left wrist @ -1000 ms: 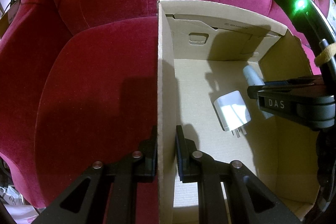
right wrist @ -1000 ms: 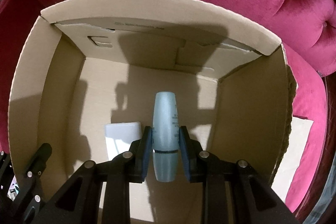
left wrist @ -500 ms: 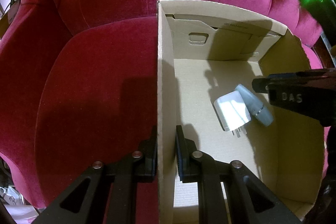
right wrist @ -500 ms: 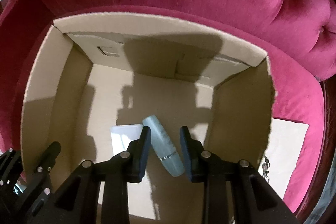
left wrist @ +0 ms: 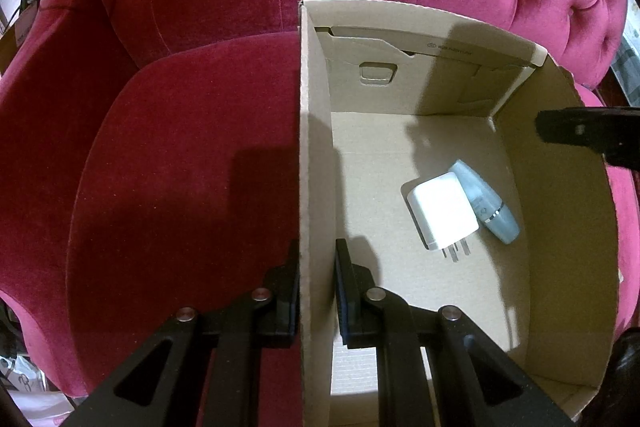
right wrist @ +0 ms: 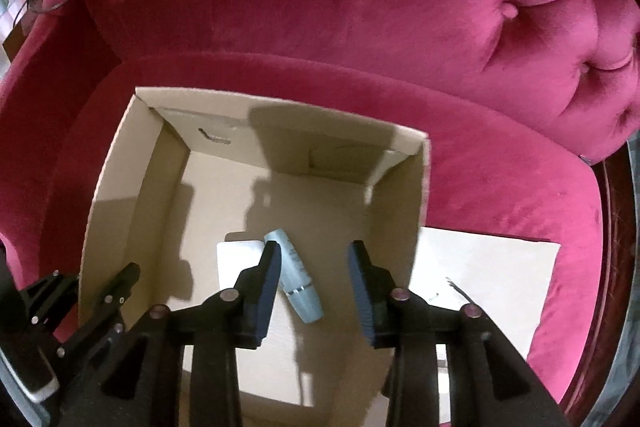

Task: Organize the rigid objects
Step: 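Open the right gripper to release the bottle beside the white charger, then withdraw the right gripper from the box toward the keychain on the paper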

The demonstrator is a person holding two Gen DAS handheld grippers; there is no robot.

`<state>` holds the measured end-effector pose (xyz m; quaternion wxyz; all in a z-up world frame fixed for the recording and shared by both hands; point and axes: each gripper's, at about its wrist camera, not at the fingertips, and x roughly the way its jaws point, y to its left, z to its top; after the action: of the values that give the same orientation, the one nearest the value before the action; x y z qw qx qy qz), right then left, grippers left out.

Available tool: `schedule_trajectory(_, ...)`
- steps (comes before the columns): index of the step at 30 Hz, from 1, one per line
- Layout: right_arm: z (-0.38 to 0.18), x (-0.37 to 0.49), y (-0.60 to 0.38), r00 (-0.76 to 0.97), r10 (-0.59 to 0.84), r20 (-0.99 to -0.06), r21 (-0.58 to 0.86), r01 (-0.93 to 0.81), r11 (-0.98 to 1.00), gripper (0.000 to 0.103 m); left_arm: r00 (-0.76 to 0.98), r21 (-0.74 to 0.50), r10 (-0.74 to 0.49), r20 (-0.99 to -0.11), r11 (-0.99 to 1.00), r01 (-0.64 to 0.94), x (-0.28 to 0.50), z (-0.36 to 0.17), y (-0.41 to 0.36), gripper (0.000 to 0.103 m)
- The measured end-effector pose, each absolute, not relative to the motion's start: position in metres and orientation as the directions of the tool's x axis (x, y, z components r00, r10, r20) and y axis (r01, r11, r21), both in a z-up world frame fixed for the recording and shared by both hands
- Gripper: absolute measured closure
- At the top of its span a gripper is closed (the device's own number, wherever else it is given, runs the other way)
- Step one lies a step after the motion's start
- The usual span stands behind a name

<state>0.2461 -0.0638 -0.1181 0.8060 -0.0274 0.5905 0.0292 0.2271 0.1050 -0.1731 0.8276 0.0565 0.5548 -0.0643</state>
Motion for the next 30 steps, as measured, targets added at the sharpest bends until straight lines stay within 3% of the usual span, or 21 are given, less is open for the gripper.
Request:
schedule_trajectory(6,-0.101,0.245,-0.086,0.320,0.007,-0.947,-0.011,-0.055,0.998,0.058,0.376,0.023,-0.043,-0.926,0.985,0.168,0.227,-0.173,0.105,0.088)
schedule_trajectory(14,-0.089,0.233,-0.122,0.338,-0.025,-0.941,-0.030,-0.010,0.999,0.036,0.375,0.023,-0.042,-0.926,0.986,0.168,0.228,-0.172,0.104,0.088)
schedule_trajectory(19,-0.089,0.225,-0.143,0.338,-0.036,-0.941,-0.032,0.018,0.999,0.027,0.375,0.023,-0.042,-0.926,0.986,0.168,0.228,-0.172,0.104,0.088)
schedule_trajectory(23,-0.090,0.218,-0.160,0.345,-0.037,-0.938,-0.025,0.039,0.999,0.012,0.374,0.023,-0.042,-0.926,0.985,0.169,0.228,-0.172,0.103,0.088)
schedule_trajectory(30,-0.102,0.204,-0.185,0.348,-0.053,-0.936,-0.027,0.079,0.996,0.001,0.376,0.026,-0.040,-0.926,0.986,0.168,0.227,-0.173,0.103,0.088)
